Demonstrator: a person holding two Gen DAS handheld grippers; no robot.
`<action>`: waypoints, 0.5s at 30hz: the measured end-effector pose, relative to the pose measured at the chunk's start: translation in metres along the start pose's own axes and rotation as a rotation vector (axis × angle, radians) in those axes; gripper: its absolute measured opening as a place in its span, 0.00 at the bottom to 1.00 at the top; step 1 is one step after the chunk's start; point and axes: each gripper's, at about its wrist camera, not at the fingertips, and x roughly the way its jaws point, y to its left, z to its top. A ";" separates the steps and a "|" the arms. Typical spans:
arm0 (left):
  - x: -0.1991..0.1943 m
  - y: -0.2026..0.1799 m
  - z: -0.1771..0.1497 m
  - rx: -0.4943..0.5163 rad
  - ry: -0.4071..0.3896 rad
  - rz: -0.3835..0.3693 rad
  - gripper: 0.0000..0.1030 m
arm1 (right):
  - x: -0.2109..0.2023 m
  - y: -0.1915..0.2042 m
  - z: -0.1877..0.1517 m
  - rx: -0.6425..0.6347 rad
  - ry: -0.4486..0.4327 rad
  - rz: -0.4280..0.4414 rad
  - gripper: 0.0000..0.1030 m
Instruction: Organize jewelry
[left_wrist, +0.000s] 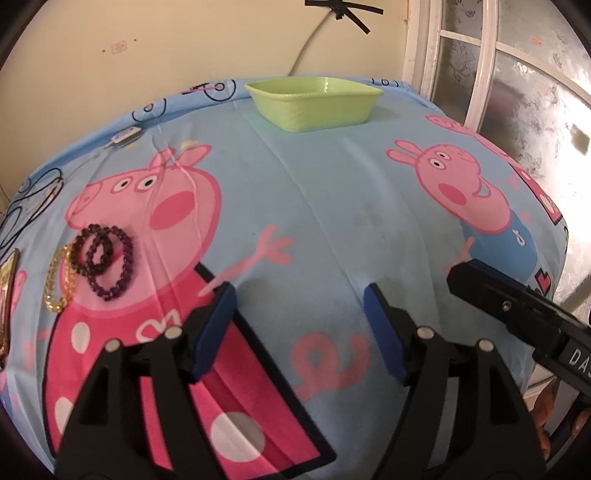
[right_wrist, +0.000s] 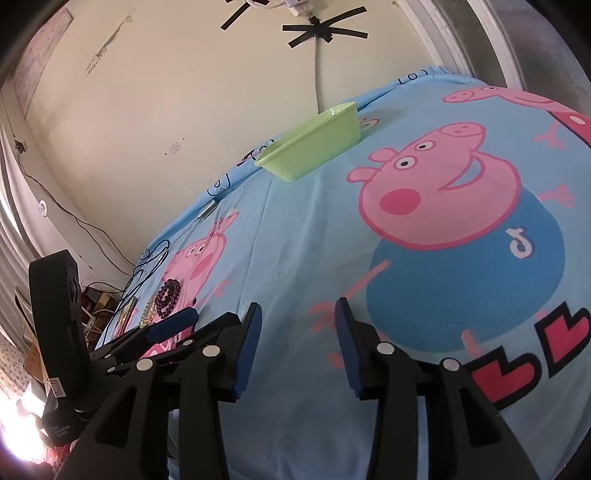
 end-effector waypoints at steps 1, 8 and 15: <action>0.000 0.000 0.000 0.000 -0.001 0.000 0.68 | 0.000 0.000 0.000 -0.001 -0.002 -0.002 0.16; 0.000 0.001 -0.002 0.004 -0.002 -0.009 0.77 | 0.000 0.000 0.000 -0.007 -0.004 -0.006 0.16; 0.002 -0.002 -0.001 0.015 0.000 -0.027 0.87 | -0.001 0.000 0.000 -0.009 -0.006 -0.005 0.17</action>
